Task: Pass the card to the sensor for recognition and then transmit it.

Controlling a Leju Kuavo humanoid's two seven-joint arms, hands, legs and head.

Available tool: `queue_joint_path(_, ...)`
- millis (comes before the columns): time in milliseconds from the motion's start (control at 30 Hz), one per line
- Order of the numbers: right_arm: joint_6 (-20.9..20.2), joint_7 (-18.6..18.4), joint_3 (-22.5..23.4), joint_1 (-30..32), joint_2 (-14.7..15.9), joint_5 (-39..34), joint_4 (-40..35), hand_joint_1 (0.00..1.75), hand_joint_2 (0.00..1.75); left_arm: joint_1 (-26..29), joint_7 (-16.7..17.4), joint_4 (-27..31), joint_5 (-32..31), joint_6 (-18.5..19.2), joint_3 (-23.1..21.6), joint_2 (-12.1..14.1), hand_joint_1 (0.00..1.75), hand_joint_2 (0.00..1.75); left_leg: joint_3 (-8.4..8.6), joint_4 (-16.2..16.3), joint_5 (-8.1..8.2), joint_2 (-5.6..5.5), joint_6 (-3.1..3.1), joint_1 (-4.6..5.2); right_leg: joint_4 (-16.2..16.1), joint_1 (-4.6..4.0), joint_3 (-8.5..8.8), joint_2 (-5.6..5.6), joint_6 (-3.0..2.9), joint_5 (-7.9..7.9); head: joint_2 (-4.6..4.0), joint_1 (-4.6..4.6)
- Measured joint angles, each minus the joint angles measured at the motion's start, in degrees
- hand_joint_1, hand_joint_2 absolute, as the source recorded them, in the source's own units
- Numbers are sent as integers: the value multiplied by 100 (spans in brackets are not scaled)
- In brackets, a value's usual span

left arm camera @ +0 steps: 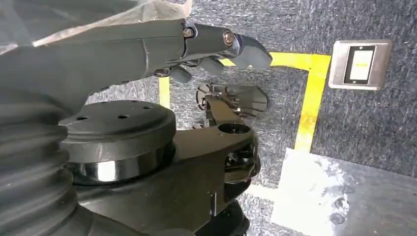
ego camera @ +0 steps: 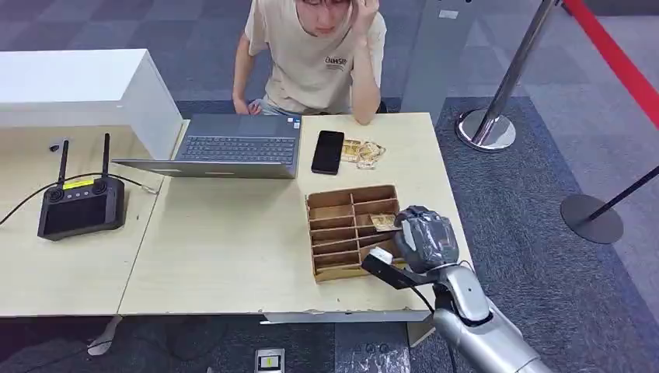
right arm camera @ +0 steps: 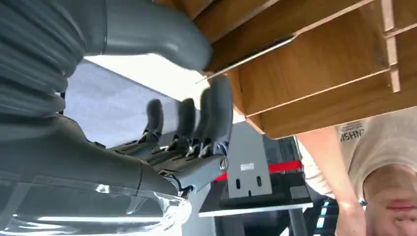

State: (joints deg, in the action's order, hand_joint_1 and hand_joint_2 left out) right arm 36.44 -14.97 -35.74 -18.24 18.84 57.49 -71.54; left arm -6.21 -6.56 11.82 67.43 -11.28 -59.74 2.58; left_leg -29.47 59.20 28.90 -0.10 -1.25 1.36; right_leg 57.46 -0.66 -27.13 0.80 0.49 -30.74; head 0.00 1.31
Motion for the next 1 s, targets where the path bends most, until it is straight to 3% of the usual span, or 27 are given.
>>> queue_joint_path(333, 258, -159, 107, 56, -39, 159, -9, 175, 175, 1, 0, 0, 22, -37, 0, -24, 0, 175, -1, 0, 0, 0, 0, 0, 0, 0, 0, 0, 0, 0, 0, 0)
queue_joint_path(767, 251, -137, 201, 104, -74, -40, -9, 175, 175, 1, 0, 0, 57, -59, 0, -52, 0, 175, 0, 0, 0, 0, 0, 0, 0, 0, 0, 0, 0, 0, 0, 2)
queue_joint_path(900, 297, 209, 243, 116, -94, -672, -9, 175, 175, 1, 0, 0, 61, -59, 0, -57, 0, 175, -1, 0, 0, 0, 0, 0, 0, 0, 0, 0, 0, 0, 0, 0)
queue_joint_path(1000, 326, 847, 328, 118, -144, -1691, -88, 175, 175, 1, -20, 0, 63, -61, 0, -59, 0, 175, -1, 0, 0, 0, 0, 0, 0, 0, 0, 0, 0, 0, 0, 0)
